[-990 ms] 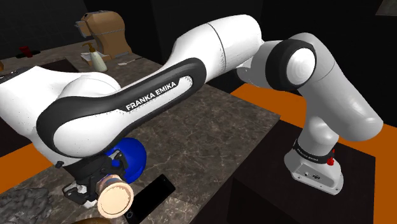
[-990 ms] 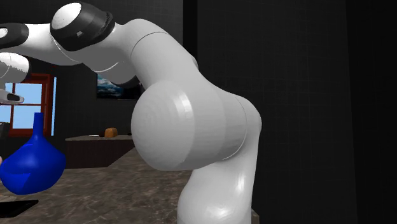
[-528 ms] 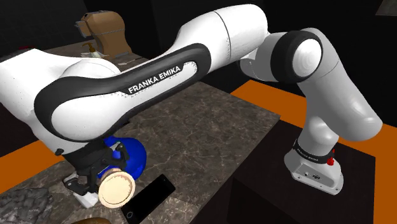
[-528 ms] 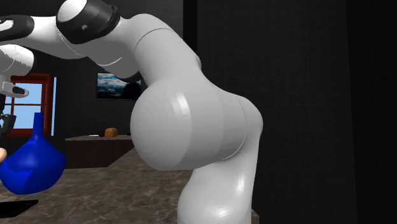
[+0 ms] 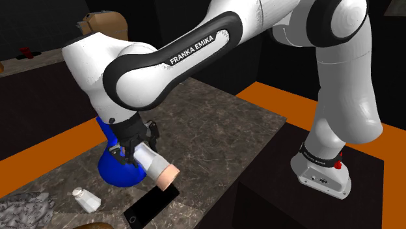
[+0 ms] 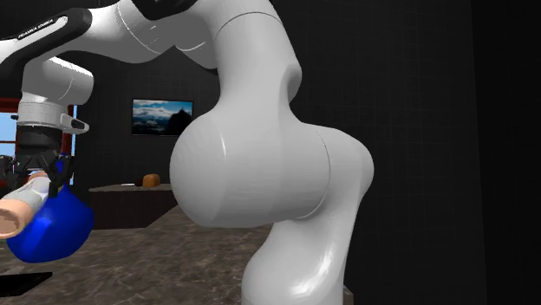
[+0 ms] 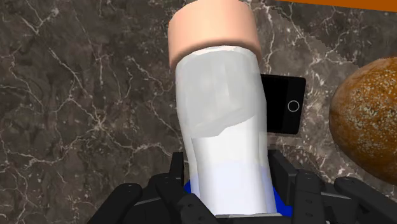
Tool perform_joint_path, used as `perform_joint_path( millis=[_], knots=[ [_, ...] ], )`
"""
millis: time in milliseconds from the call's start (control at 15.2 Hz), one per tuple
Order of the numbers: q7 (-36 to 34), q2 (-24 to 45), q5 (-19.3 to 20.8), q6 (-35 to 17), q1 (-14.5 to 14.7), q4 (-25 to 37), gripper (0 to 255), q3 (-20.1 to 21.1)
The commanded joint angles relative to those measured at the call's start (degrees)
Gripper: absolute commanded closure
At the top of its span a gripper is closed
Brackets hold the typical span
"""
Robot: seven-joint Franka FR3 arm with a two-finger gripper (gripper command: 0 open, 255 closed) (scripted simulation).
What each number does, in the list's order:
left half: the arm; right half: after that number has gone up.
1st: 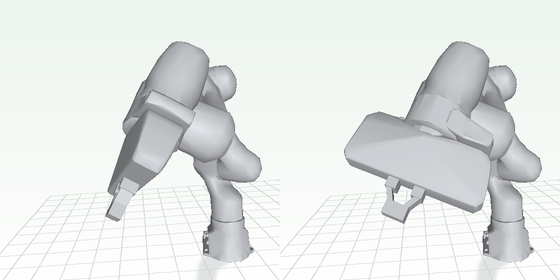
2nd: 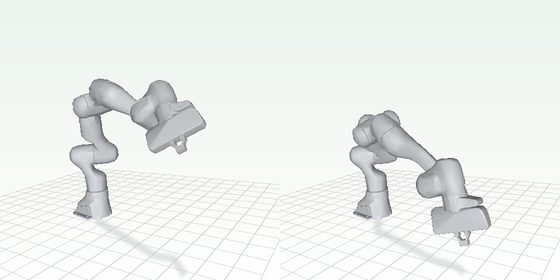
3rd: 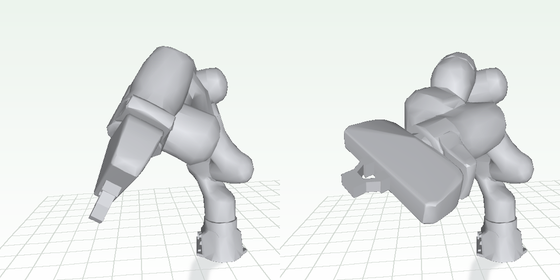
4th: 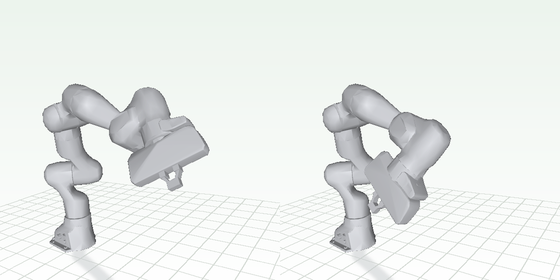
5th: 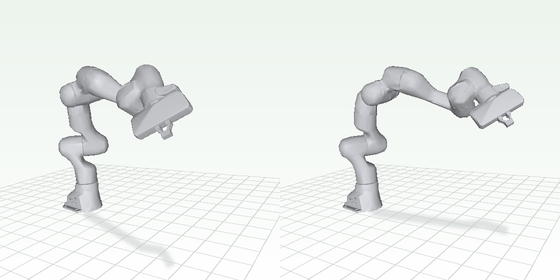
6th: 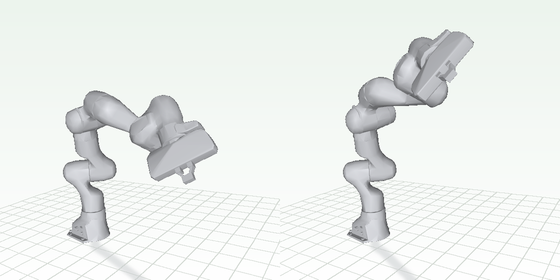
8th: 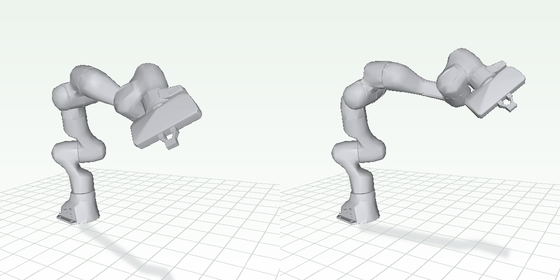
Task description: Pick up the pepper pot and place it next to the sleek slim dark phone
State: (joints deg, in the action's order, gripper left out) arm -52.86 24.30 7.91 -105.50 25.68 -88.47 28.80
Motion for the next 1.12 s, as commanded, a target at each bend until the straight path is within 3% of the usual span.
perform_joint_path(
  millis=[0, 396, 1056],
  knots=[
    [2.34, -4.05, -1.64, -1.67, -2.73, -5.44, 255, 0.1],
    [11.34, -14.5, -6.31, -5.11, -9.87, -18.39, 255, -1.29],
    [10.54, -11.49, -4.76, -12.12, -9.39, -22.7, 255, -1.74]
  ],
)
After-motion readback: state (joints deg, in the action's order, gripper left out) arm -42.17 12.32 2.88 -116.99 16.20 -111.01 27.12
